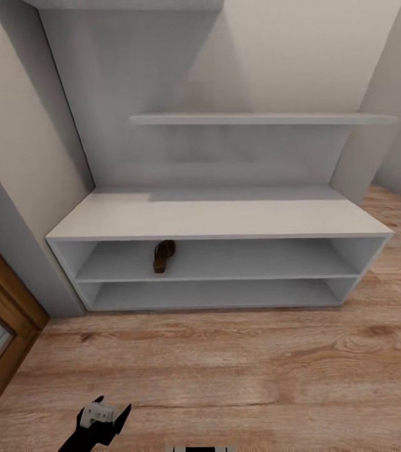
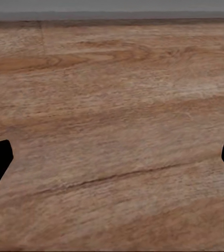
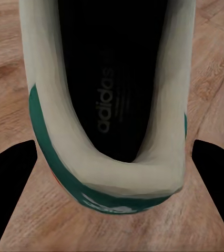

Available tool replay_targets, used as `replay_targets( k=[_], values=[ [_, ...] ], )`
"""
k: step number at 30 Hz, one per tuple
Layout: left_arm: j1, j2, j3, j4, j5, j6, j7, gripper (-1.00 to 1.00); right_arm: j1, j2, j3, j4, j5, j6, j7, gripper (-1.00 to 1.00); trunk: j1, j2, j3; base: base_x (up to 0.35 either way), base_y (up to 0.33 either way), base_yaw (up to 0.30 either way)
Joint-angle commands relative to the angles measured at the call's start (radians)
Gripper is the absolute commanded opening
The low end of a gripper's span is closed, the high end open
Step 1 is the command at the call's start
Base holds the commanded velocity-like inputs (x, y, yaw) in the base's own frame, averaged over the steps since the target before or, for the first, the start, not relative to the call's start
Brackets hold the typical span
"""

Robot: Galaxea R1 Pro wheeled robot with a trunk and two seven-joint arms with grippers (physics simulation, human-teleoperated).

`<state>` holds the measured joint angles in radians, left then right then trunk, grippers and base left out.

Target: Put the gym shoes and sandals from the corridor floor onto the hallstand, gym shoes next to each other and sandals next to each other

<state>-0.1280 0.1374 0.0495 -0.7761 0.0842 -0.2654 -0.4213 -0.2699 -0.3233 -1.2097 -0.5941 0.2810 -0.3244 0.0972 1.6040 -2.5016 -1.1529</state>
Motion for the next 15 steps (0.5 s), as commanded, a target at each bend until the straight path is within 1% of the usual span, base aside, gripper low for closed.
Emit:
replay_targets(
  k=[1,3,4,5,9,10,11,13,15],
  values=[
    [0.000,0.005,0.008,0.001,0.010,0.000,-0.020,1.00,-0.002,0.000,-0.009,0.000,0.005,-0.005,0.010,-1.00,0.000,0.000,-0.001,-0.101,0.000,0.000],
    [0.002,0.025,0.032,0.003,0.013,-0.001,-0.052,1.00,-0.002,0.000,-0.008,0.000,0.005,-0.005,0.010,-1.00,0.000,0.000,-0.001,-0.053,0.000,0.000],
    [0.003,0.029,0.037,0.004,0.013,-0.001,-0.057,1.00,-0.002,0.000,-0.008,0.000,0.005,-0.005,0.011,-1.00,0.000,0.000,-0.001,-0.033,0.000,0.000],
    [0.003,0.036,0.053,0.021,0.013,-0.002,-0.069,1.00,-0.002,0.001,-0.008,0.000,0.006,-0.004,0.012,-1.00,0.000,0.000,-0.001,-0.011,0.000,0.000],
    [0.004,0.031,0.063,0.056,0.009,-0.003,-0.073,1.00,-0.002,0.004,-0.006,-0.001,0.004,-0.005,0.015,-1.00,0.000,0.000,-0.001,-0.004,0.000,0.000],
    [0.004,0.031,0.061,0.060,0.008,-0.003,-0.068,1.00,-0.002,0.019,-0.005,-0.004,0.003,-0.005,0.015,-1.00,0.000,0.000,-0.001,0.000,-0.017,-0.023],
    [0.004,0.031,0.061,0.060,0.007,-0.003,-0.068,1.00,-0.002,0.021,-0.005,-0.005,0.003,-0.005,0.015,-1.00,0.000,0.000,0.000,0.000,-0.077,-0.026],
    [0.004,0.031,0.060,0.060,0.007,-0.006,-0.067,1.00,-0.002,0.022,-0.005,-0.005,0.003,-0.005,0.014,-1.00,0.000,0.000,0.000,0.000,-0.142,-0.017],
    [0.004,0.031,0.060,0.060,0.006,-0.024,-0.066,1.00,-0.002,0.024,-0.005,-0.003,0.004,-0.005,0.014,-1.00,0.000,0.000,0.000,0.000,-0.219,-0.007]
  ],
)
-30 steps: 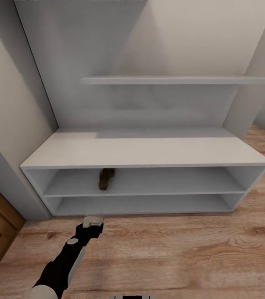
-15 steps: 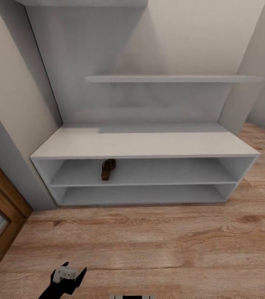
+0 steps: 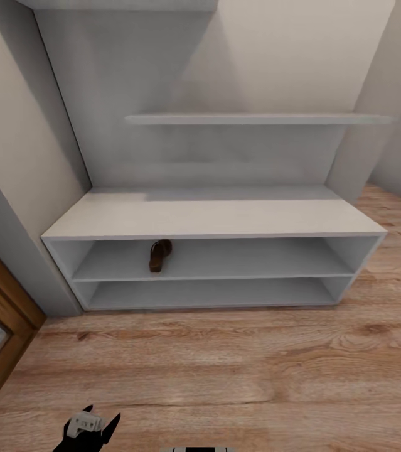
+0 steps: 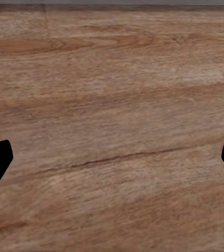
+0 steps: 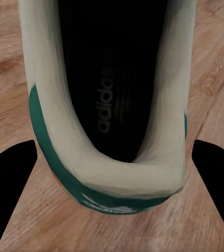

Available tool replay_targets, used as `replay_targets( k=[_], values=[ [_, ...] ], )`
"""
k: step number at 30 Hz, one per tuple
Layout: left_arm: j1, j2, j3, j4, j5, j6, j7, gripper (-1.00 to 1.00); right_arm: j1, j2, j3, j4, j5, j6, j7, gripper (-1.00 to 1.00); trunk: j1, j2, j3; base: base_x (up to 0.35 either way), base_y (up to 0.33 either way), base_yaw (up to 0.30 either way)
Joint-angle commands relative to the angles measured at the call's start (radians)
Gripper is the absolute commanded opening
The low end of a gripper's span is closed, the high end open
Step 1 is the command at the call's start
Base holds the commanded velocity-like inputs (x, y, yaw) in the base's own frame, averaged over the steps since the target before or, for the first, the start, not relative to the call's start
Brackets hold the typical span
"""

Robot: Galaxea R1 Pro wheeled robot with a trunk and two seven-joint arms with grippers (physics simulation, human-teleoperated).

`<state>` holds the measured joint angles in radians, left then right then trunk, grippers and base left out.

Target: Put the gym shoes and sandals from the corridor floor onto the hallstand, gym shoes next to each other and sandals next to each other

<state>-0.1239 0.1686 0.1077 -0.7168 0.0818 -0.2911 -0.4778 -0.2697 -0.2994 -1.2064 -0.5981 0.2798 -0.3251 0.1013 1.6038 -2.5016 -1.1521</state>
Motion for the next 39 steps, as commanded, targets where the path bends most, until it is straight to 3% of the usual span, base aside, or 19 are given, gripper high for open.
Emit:
replay_targets(
  k=[1,11,33,37,39],
  values=[
    [0.000,0.000,0.002,0.000,0.008,-0.003,-0.009,1.00,-0.002,0.001,-0.009,0.001,0.005,-0.005,0.010,-1.00,0.000,0.000,-0.001,0.000,-0.238,-0.004],
    [0.000,0.002,0.003,0.002,0.016,-0.020,-0.008,1.00,-0.002,0.014,-0.008,0.003,0.005,-0.005,0.008,-1.00,0.000,0.000,-0.001,-0.062,-0.259,-0.001],
    [0.000,0.012,0.007,0.001,0.021,-0.016,-0.004,1.00,-0.002,0.033,-0.008,0.003,0.005,-0.006,0.007,-1.00,0.000,0.000,-0.001,-0.207,-0.178,0.000],
    [0.000,0.010,0.065,0.000,0.022,-0.020,-0.013,1.00,-0.002,0.050,-0.007,-0.003,0.004,-0.007,0.008,-1.00,0.000,0.000,-0.001,-0.003,-0.053,0.000],
    [0.000,0.010,0.066,-0.001,0.021,-0.020,-0.012,1.00,-0.002,0.050,-0.007,-0.003,0.004,-0.007,0.009,-1.00,0.000,0.000,-0.001,0.000,-0.193,0.000]
  ],
)
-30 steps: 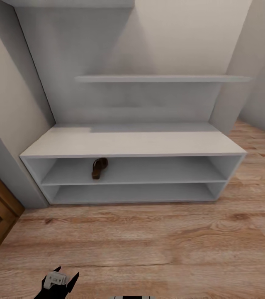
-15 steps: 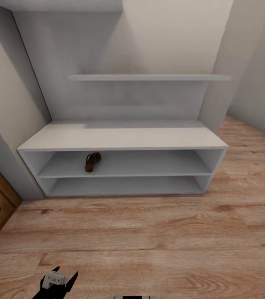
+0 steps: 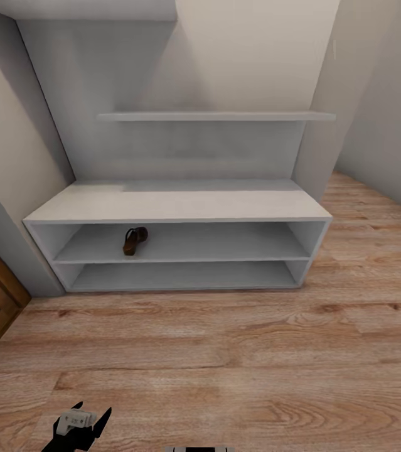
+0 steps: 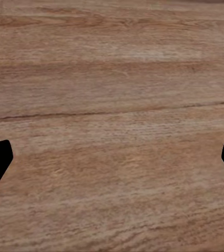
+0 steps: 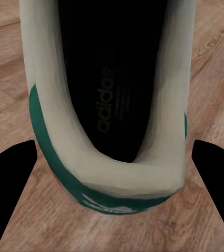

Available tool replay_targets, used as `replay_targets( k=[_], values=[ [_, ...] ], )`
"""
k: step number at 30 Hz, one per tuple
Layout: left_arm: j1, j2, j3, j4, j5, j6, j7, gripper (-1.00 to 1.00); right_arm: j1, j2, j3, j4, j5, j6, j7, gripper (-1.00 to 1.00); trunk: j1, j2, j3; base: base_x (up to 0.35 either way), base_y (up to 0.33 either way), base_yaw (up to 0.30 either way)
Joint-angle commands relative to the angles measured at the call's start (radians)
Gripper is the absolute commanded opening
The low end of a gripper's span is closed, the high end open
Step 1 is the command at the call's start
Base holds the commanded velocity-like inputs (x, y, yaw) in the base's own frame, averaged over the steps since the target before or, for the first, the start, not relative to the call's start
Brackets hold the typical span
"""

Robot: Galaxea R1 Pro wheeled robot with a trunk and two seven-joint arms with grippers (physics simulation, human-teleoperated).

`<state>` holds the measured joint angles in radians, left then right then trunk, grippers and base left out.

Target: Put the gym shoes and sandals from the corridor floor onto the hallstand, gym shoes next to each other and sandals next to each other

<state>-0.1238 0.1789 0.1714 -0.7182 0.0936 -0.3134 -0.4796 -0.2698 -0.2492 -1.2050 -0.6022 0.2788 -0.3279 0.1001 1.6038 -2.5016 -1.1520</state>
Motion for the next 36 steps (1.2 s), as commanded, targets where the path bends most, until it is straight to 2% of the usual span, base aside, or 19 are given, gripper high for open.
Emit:
replay_targets(
  k=[1,5,7,9,11,12,14,16,18,21,22,25,27,28,30,31,32,34,36],
  values=[
    [0.000,0.000,0.003,0.001,0.010,0.003,-0.010,1.00,-0.002,0.000,-0.008,0.001,0.005,-0.005,0.010,-1.00,0.000,0.000,-0.001,0.000,-0.116,0.000],
    [0.000,0.001,0.003,0.003,0.008,0.001,-0.011,1.00,-0.002,0.004,-0.007,0.022,0.008,-0.006,0.011,-1.00,0.000,0.000,-0.001,0.000,-0.038,0.000],
    [0.001,0.002,0.003,0.005,0.006,-0.001,-0.014,1.00,-0.002,0.026,0.025,0.050,0.028,-0.006,0.013,-1.00,0.000,0.000,-0.001,0.000,-0.002,0.000],
    [0.003,0.002,0.003,0.005,0.004,-0.004,-0.016,1.00,-0.002,0.048,0.087,0.078,0.063,-0.006,0.012,-1.00,0.000,0.000,-0.001,0.000,-0.001,0.000],
    [0.005,0.003,0.002,0.006,0.000,-0.010,-0.019,1.00,-0.003,0.072,0.213,0.098,0.114,-0.006,0.008,-1.00,0.000,0.000,-0.001,0.000,0.000,0.000],
    [0.005,0.003,0.002,0.006,0.000,-0.012,-0.020,1.00,-0.003,0.079,0.248,0.100,0.122,-0.006,0.007,-1.00,0.000,0.000,-0.001,0.000,0.000,0.000],
    [0.005,0.002,-0.005,0.008,-0.004,-0.014,-0.039,1.00,-0.003,0.111,0.379,0.104,0.142,-0.005,0.004,-1.00,0.000,0.000,-0.001,0.000,0.000,0.000],
    [0.006,0.001,-0.010,0.012,-0.010,-0.016,-0.074,1.00,-0.006,0.139,0.447,0.109,0.148,-0.001,0.002,-1.00,0.000,0.000,-0.001,0.000,0.000,0.000],
    [0.006,0.000,-0.011,0.016,-0.021,-0.017,-0.123,1.00,-0.015,0.171,0.488,0.109,0.153,0.002,0.001,-1.00,0.000,0.000,-0.001,0.000,0.000,0.000],
    [0.006,0.001,-0.012,0.018,-0.030,-0.018,-0.196,1.00,-0.039,0.215,0.517,0.105,0.159,0.013,-0.003,-1.00,0.000,0.000,-0.001,0.000,0.000,0.000],
    [0.006,0.001,-0.011,0.020,-0.032,-0.018,-0.230,1.00,-0.056,0.238,0.524,0.104,0.162,0.034,-0.007,-1.00,0.000,0.000,-0.001,0.000,0.000,0.000],
    [0.006,0.002,-0.009,0.024,-0.035,-0.018,-0.282,1.00,-0.096,0.278,0.546,0.102,0.165,0.121,-0.026,-1.00,0.000,0.000,-0.001,0.000,0.000,0.000],
    [0.006,0.001,-0.008,0.026,-0.036,-0.018,-0.305,1.00,-0.140,0.302,0.598,0.102,0.165,0.250,-0.068,-1.00,0.000,0.000,-0.001,0.000,0.000,0.000],
    [0.006,0.001,-0.009,0.026,-0.036,-0.018,-0.308,1.00,-0.150,0.306,0.616,0.102,0.164,0.283,-0.082,-1.00,0.000,0.000,-0.001,0.000,0.000,0.000],
    [0.006,0.001,-0.009,0.028,-0.037,-0.018,-0.316,1.00,-0.192,0.325,0.689,0.102,0.161,0.395,-0.143,-1.00,0.000,0.000,-0.001,0.000,0.000,0.000],
    [0.006,0.001,-0.008,0.029,-0.037,-0.018,-0.318,1.00,-0.213,0.340,0.719,0.102,0.160,0.438,-0.174,-1.00,0.000,0.000,-0.001,0.000,0.000,0.000],
    [0.006,0.002,-0.008,0.029,-0.037,-0.018,-0.319,1.00,-0.246,0.372,0.748,0.101,0.159,0.480,-0.220,-1.00,0.000,0.000,-0.001,0.000,0.000,0.000],
    [0.006,0.001,-0.007,0.031,-0.036,-0.018,-0.320,1.00,-0.293,0.411,0.767,0.101,0.160,0.508,-0.282,-1.00,0.000,0.000,-0.001,0.000,0.000,0.000],
    [0.006,-0.001,-0.008,0.042,-0.036,-0.019,-0.321,1.00,-0.349,0.424,0.776,0.101,0.159,0.531,-0.325,-1.00,0.000,0.000,-0.001,0.000,0.000,0.000]
  ],
)
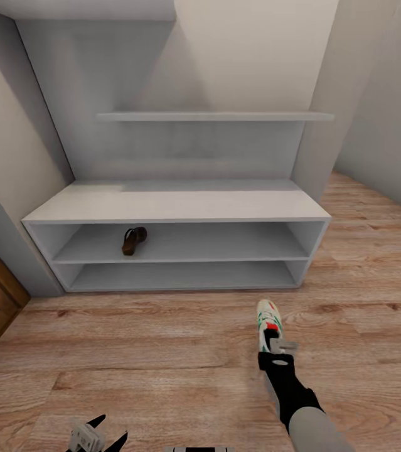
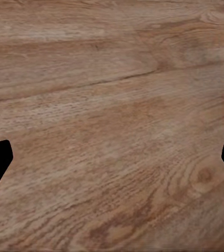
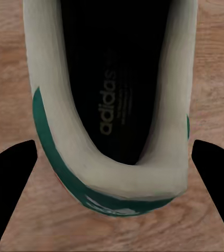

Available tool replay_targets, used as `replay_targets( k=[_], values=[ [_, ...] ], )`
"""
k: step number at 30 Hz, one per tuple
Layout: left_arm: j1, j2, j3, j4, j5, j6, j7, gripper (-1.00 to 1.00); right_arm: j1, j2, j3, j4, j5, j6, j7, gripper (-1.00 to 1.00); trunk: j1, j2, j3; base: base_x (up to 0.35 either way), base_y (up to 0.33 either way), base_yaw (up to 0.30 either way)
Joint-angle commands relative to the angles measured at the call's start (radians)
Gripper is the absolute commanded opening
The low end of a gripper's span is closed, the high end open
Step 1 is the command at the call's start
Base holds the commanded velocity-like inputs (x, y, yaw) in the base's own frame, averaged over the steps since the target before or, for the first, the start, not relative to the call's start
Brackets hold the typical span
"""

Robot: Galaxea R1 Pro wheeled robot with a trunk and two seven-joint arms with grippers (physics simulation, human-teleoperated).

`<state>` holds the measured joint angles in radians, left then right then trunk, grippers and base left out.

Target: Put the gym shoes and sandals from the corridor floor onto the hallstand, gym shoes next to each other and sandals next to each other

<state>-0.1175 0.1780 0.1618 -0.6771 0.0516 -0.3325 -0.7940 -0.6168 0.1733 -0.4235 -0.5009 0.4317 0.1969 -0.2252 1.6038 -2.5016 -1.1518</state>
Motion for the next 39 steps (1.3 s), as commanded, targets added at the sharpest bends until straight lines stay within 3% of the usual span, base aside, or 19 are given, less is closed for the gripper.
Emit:
replay_targets(
  k=[1,4,7,13,39],
  values=[
    [-0.001,0.000,0.001,0.005,0.005,0.000,-0.007,1.00,-0.037,0.001,-0.004,0.000,0.006,0.036,-0.011,-1.00,0.000,0.000,-0.001,0.000,0.000,0.000],
    [-0.001,-0.002,-0.001,0.013,0.005,0.000,-0.005,1.00,-0.147,0.001,-0.002,-0.002,0.004,0.181,-0.021,-1.00,0.000,0.000,-0.001,0.000,0.000,0.000],
    [-0.001,0.000,0.000,0.016,0.005,0.000,-0.004,1.00,-0.195,0.001,-0.002,-0.006,0.003,0.226,-0.023,-1.00,0.000,0.000,-0.001,0.000,0.000,0.000],
    [-0.001,0.001,0.002,0.017,0.005,-0.001,-0.004,1.00,-0.250,0.001,-0.001,-0.039,0.002,0.247,-0.025,-1.00,0.000,0.000,-0.001,0.000,0.000,0.000],
    [0.001,0.001,0.004,0.022,0.004,0.000,-0.005,1.00,-0.261,0.001,0.000,-0.077,0.001,0.246,-0.023,-1.00,0.000,0.000,-0.001,0.000,0.000,0.000]
  ],
)
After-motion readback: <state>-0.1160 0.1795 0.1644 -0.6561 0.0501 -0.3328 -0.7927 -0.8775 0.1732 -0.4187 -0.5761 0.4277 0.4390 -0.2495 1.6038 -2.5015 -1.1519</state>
